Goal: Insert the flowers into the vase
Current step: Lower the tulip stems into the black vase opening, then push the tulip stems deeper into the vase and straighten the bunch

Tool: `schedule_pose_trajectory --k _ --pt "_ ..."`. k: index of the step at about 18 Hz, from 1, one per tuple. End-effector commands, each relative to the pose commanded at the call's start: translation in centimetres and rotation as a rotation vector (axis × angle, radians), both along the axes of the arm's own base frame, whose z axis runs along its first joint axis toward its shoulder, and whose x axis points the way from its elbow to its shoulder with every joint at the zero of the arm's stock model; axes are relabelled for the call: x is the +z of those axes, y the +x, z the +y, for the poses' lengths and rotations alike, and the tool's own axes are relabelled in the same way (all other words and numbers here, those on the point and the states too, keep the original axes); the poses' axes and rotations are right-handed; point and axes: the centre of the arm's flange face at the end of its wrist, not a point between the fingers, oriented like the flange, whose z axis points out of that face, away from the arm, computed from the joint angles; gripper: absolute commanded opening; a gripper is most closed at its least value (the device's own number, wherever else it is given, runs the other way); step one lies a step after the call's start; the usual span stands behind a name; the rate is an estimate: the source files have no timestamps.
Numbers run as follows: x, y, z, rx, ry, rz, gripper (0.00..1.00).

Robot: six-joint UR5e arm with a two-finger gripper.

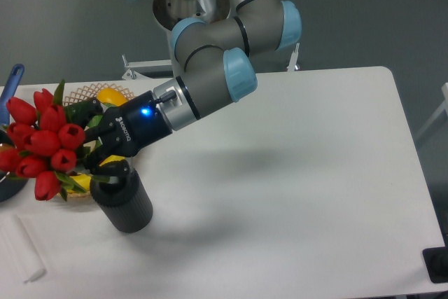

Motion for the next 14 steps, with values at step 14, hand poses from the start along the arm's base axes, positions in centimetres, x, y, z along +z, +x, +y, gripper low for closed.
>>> schedule_pose_trajectory --k 14 --pt "-3.9 -1.1 -1.4 0.023 -0.039 0.032 0.33"
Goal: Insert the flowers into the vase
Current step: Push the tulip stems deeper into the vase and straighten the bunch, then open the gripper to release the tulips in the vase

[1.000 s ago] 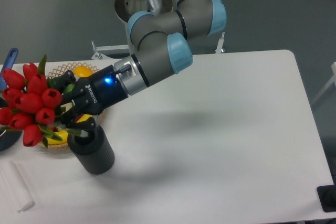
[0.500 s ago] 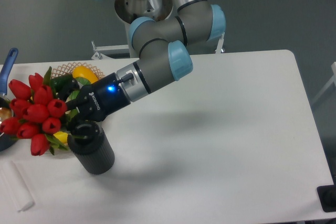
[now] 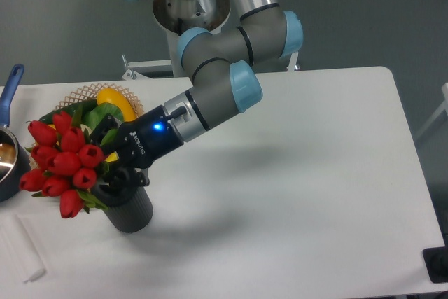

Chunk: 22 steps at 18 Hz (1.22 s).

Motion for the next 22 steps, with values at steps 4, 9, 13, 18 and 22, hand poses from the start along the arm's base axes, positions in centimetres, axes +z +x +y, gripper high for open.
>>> schedule_pose_trajectory --k 4,9,13,18,22 --pt "-0.9 -0.2 -0.1 0.000 -0.004 0.001 0.33" --pt "-2.5 0.0 -0.3 0.002 -0.044 0.018 0.33" --pt "-3.0 -0.1 -0.3 0.004 -0.059 0.023 0.34" --pt "-4.1 -0.2 -0.6 0.002 -0.063 0.038 0.38" --pt "-4.2 -0.5 -0.9 0.005 -0.056 0.049 0.55"
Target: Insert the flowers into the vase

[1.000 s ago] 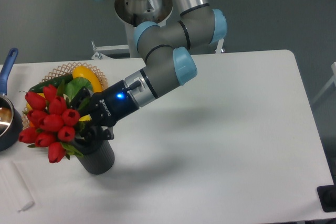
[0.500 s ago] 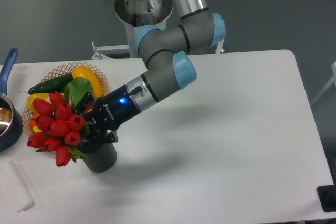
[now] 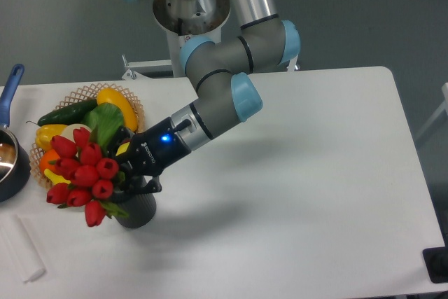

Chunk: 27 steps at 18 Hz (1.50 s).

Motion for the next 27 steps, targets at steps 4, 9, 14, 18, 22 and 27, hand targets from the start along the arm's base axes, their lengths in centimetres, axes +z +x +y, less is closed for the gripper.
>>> schedule_pose_trajectory --k 4,9,14,18,22,27 --pt "0.1 -0.8 -0.5 0.008 0.016 0.019 0.96" --pt "0.7 -1.0 -1.2 0.015 0.017 0.059 1.00" --pt "2.1 -0.8 -2.0 0.036 -0.059 0.185 1.00" --pt "3.4 -1.1 -2.6 0.062 -0.130 0.302 1.00" --pt "5.3 -2.1 -3.3 0.098 -0.217 0.475 1.00" --pt "10.6 -4.7 -3.6 0.187 -0.301 0.710 1.00"
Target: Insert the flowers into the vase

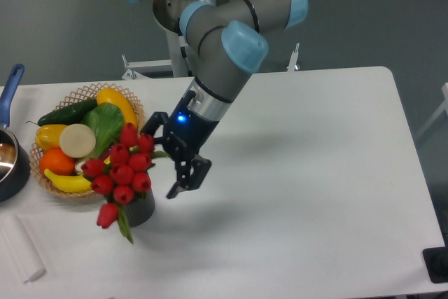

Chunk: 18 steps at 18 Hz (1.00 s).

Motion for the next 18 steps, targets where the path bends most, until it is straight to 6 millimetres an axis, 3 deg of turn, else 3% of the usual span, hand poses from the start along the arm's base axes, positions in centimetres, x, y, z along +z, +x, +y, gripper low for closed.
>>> schedule_pose_trajectory --k 2,4,10,18 --pt "2.6 -1.2 -1.2 0.062 -0.043 0.111 1.00" --pt "4.2 -3.8 -2.8 0.154 -0.117 0.215 1.00" --pt "9.0 -5.9 -4.0 0.218 -0.154 0.325 1.00" --pt "14.1 -10.1 -12.0 0.012 -0.331 0.357 1.00"
